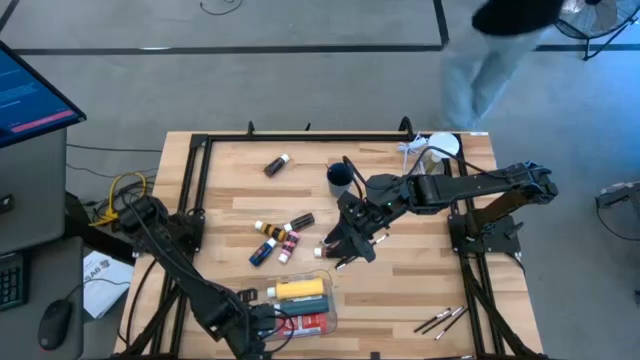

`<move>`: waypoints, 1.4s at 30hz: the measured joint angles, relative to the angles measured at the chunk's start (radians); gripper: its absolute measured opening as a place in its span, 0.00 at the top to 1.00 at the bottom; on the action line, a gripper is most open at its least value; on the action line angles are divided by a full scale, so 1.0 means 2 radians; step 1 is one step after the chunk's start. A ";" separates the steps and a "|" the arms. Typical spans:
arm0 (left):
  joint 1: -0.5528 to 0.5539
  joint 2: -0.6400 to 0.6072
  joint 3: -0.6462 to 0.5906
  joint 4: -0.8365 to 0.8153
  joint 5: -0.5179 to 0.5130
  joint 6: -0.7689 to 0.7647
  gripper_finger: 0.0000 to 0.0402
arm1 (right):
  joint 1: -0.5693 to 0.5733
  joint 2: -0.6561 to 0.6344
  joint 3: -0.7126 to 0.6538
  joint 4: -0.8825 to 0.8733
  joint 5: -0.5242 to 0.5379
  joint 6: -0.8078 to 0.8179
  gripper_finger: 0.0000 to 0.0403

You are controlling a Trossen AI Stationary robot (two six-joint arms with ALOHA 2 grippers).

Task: Pick & Place Paint Supplies
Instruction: Put the top small blue paint bottle into the transparent bin, then put the small blue paint bottle into the transparent bin

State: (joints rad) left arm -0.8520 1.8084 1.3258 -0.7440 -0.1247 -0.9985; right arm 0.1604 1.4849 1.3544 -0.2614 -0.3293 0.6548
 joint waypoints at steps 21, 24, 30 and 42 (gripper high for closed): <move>0.068 -0.074 0.000 -0.027 -0.105 0.051 0.49 | 0.000 0.000 0.000 -0.011 0.000 -0.006 0.38; 0.095 -0.103 0.000 -0.060 -0.138 0.060 0.51 | 0.000 0.000 0.000 -0.011 -0.002 -0.010 0.38; 0.172 -0.170 0.000 -0.142 -0.187 0.041 0.56 | -0.001 0.000 0.000 -0.011 -0.006 -0.030 0.38; 0.424 -0.224 -0.094 -0.172 -0.026 0.088 0.58 | -0.057 0.000 0.000 0.010 -0.004 -0.006 0.38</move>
State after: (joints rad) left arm -0.0037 1.3594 1.1379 -1.0873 -0.1772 -0.8223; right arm 0.0463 1.4849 1.3540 -0.2415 -0.3382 0.6432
